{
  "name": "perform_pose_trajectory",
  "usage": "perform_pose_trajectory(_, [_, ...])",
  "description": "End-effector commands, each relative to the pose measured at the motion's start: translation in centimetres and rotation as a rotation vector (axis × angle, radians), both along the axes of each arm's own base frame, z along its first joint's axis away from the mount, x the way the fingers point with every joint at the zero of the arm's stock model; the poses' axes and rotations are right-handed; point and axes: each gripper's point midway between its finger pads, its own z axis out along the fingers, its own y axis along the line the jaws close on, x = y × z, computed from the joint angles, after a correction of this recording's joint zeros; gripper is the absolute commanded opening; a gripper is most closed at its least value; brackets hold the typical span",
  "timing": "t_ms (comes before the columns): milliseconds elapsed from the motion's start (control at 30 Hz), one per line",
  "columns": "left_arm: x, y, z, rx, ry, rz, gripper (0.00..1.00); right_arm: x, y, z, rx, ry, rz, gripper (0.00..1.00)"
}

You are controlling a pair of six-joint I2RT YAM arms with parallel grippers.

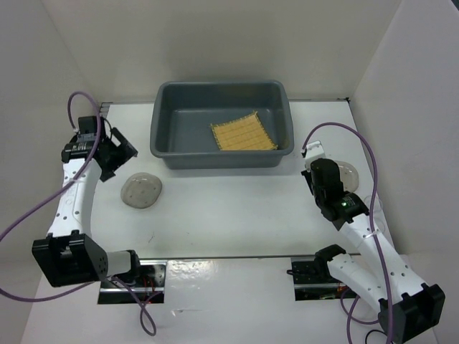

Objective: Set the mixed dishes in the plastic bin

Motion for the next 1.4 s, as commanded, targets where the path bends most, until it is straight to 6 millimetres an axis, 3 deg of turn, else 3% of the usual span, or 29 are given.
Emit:
perform_pose_trajectory(0, [1.1, 0.5, -1.2, -0.088, -0.080, -0.052, 1.00, 0.5, 0.0, 0.4, 0.010, -0.026, -0.014, 0.12])
perform_pose_trajectory(33, [0.8, 0.8, -2.6, -0.128, -0.059, -0.044, 1.00, 0.5, 0.0, 0.4, 0.010, -0.026, -0.014, 0.12])
perform_pose_trajectory(67, [-0.4, 1.9, -5.3, -0.187, -0.009, 0.016, 1.00, 0.5, 0.0, 0.4, 0.010, -0.026, -0.014, 0.12])
perform_pose_trajectory(200, [-1.9, 3.3, -9.7, -0.276, 0.023, 0.113, 1.00, 0.5, 0.0, 0.4, 0.010, -0.026, -0.014, 0.12])
perform_pose_trajectory(300, [-2.6, 3.9, -11.5, -0.307, 0.043, 0.145, 1.00, 0.5, 0.0, 0.4, 0.010, -0.026, -0.014, 0.12])
perform_pose_trajectory(467, [-3.5, 2.6, -15.5, -0.402, 0.121, 0.126, 1.00, 0.5, 0.1, 0.4, 0.015, -0.024, -0.007, 0.13])
perform_pose_trajectory(700, [-3.8, 1.5, -18.6, -0.474, 0.158, 0.128, 1.00, 0.3, 0.1, 0.9, 0.022, -0.043, -0.007, 0.13])
perform_pose_trajectory(833, [-3.7, 1.7, -18.8, -0.471, 0.160, 0.141, 0.95, 0.3, 0.1, 1.1, 0.025, -0.052, -0.006, 0.16])
perform_pose_trajectory(1000, [-3.8, 1.6, -19.5, -0.480, 0.158, 0.156, 0.79, 0.3, 0.1, 1.1, 0.025, -0.052, -0.006, 0.17])
perform_pose_trajectory(1133, [-3.5, 1.2, -20.7, -0.515, 0.168, 0.144, 0.57, 0.2, 0.0, 1.3, 0.028, -0.060, -0.006, 0.20])
perform_pose_trajectory(1167, [-3.7, 1.1, -21.2, -0.524, 0.187, 0.148, 0.43, 0.2, 0.0, 1.3, 0.028, -0.060, -0.006, 0.20])
perform_pose_trajectory(1267, [-3.6, 0.9, -22.0, -0.553, 0.188, 0.145, 0.21, 0.2, 0.0, 1.3, 0.028, -0.060, -0.006, 0.21])
perform_pose_trajectory(1300, [-3.7, 0.9, -22.3, -0.557, 0.196, 0.147, 0.08, 0.2, 0.0, 1.3, 0.028, -0.060, -0.006, 0.21])
perform_pose_trajectory(1333, [-3.8, 0.6, -22.4, -0.572, 0.202, 0.143, 0.00, 0.2, 0.0, 1.3, 0.028, -0.060, -0.006, 0.21])
perform_pose_trajectory(1367, [-3.8, 0.4, -22.6, -0.585, 0.207, 0.140, 0.00, 0.2, 0.0, 1.3, 0.028, -0.060, -0.006, 0.21])
